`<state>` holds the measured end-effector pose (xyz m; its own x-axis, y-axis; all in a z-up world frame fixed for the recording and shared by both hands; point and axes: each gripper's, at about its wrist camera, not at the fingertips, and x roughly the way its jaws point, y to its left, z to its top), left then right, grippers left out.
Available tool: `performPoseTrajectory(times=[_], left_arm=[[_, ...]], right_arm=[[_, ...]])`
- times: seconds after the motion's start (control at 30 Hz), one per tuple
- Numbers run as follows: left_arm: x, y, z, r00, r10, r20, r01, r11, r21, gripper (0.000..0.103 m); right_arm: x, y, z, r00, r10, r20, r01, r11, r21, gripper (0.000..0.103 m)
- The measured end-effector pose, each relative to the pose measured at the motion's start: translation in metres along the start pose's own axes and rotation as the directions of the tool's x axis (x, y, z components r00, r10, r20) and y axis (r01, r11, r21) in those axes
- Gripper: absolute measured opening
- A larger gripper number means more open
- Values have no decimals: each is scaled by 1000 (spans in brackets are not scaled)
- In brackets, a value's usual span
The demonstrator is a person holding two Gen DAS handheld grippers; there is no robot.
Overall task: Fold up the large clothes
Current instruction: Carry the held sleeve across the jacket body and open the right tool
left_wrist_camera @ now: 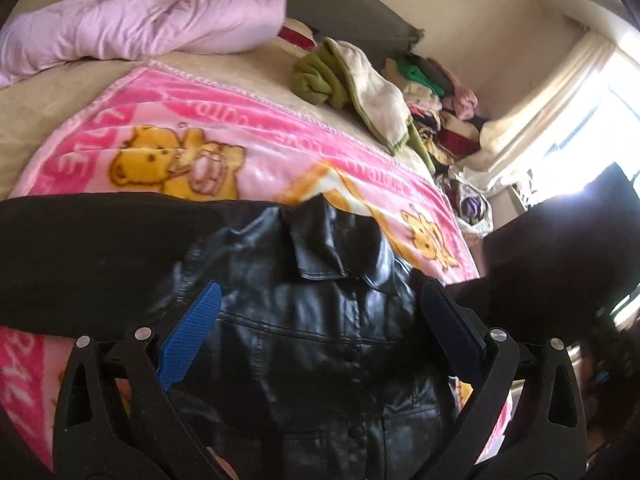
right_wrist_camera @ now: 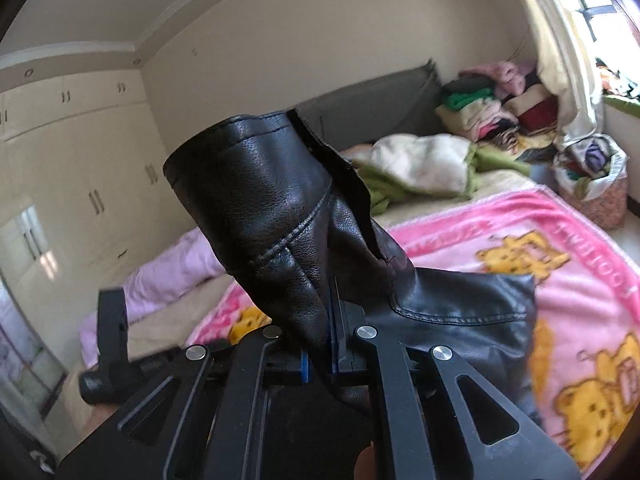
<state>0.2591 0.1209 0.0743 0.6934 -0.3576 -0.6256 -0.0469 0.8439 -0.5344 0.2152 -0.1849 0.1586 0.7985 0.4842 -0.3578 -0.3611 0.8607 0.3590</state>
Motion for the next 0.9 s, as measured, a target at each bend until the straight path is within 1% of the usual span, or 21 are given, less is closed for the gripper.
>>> performPoseTrajectory(times=[0.17, 0.27, 0.37, 0.43, 0.53, 0.6, 0.77, 0.8, 0.87, 0.9], left_arm=[[-16, 33, 1, 999, -17, 46, 21, 996, -84, 94], [-20, 46, 0, 998, -27, 55, 32, 994, -104, 94], [-21, 56, -2, 998, -34, 49, 39, 992, -120, 94], [-21, 65, -1, 998, -49, 40, 55, 988, -143, 94], [-18, 77, 0, 998, -52, 28, 56, 985, -164, 94], [-15, 82, -1, 998, -53, 18, 56, 983, -174, 94], [-1, 89, -7, 993, -120, -11, 115, 973, -199, 94], [0, 91, -8, 993, -118, -10, 113, 973, -202, 94], [2, 93, -9, 994, -105, -6, 101, 973, -206, 94], [3, 95, -10, 995, -105, -6, 101, 972, -212, 94]], right_arm=[[27, 21, -31, 998, 13, -63, -13, 1000, -12, 6], [44, 28, -51, 995, 23, -99, -26, 999, -34, 6], [59, 34, -70, 988, 44, -145, -50, 998, -40, 7], [69, 38, -81, 984, 41, -172, -49, 998, -47, 9], [81, 46, -99, 975, 33, -218, -46, 997, -55, 9], [88, 46, -106, 973, 25, -231, -41, 997, -63, 10], [113, 42, -128, 957, 5, -291, -26, 997, -67, 12], [118, 40, -133, 953, 4, -302, -25, 998, -66, 13], [123, 41, -140, 945, -1, -328, -25, 997, -76, 20], [125, 43, -144, 941, -11, -339, -20, 996, -88, 35]])
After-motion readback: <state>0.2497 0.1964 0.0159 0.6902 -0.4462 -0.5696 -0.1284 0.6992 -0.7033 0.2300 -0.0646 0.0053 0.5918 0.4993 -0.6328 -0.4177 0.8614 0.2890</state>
